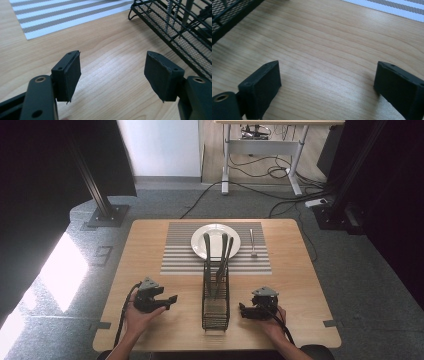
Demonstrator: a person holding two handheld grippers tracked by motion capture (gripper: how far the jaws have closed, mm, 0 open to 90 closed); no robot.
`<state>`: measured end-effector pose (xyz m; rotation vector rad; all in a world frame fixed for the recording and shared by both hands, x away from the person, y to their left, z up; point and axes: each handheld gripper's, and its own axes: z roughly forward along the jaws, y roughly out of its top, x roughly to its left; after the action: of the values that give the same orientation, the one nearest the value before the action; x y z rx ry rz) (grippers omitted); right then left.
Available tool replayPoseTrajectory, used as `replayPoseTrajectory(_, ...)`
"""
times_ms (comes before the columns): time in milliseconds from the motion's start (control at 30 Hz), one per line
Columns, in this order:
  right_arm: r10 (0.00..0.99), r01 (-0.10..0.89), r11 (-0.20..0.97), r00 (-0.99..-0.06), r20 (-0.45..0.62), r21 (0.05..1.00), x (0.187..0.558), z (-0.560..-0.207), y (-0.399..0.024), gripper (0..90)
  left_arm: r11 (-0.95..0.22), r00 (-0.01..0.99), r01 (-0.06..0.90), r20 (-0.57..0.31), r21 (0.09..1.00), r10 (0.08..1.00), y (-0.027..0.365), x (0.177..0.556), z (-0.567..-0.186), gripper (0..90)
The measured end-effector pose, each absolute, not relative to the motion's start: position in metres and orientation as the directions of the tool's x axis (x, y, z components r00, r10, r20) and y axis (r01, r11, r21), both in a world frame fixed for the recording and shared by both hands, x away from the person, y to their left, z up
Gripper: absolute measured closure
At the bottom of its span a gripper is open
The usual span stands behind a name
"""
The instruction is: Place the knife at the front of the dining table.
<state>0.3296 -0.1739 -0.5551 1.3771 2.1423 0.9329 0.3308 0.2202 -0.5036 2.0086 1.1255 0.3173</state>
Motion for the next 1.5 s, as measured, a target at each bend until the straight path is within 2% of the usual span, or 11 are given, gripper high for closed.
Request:
replayPoseTrajectory(267, 0.902, 0.619, 0.290, -0.432, 0.007, 0.730, 0.330, -0.555, -0.173, 7.7, -0.281, 0.573, 0.598, -0.155, 0.751, 0.804, 0.219, 0.331, -0.499, 28.4)
replayPoseTrajectory(533, 0.895, 0.612, 0.303, -0.446, 0.002, 0.730, 0.328, -0.553, -0.172, 13.2, -0.260, 0.571, 0.585, -0.162, 0.768, 0.805, 0.221, 0.329, -0.495, 28.2)
replayPoseTrajectory(867, 0.887, 0.606, 0.309, -0.462, 0.008, 0.733, 0.330, -0.554, -0.172, 12.0, -0.248, 0.573, 0.574, -0.166, 0.781, 0.803, 0.222, 0.330, -0.489, 28.0)
replayPoseTrajectory(1500, 0.877, 0.598, 0.321, -0.481, 0.008, 0.734, 0.332, -0.554, -0.171, 12.0, -0.235, 0.612, 0.518, -0.164, 0.823, 0.774, 0.202, 0.339, -0.461, 27.1)
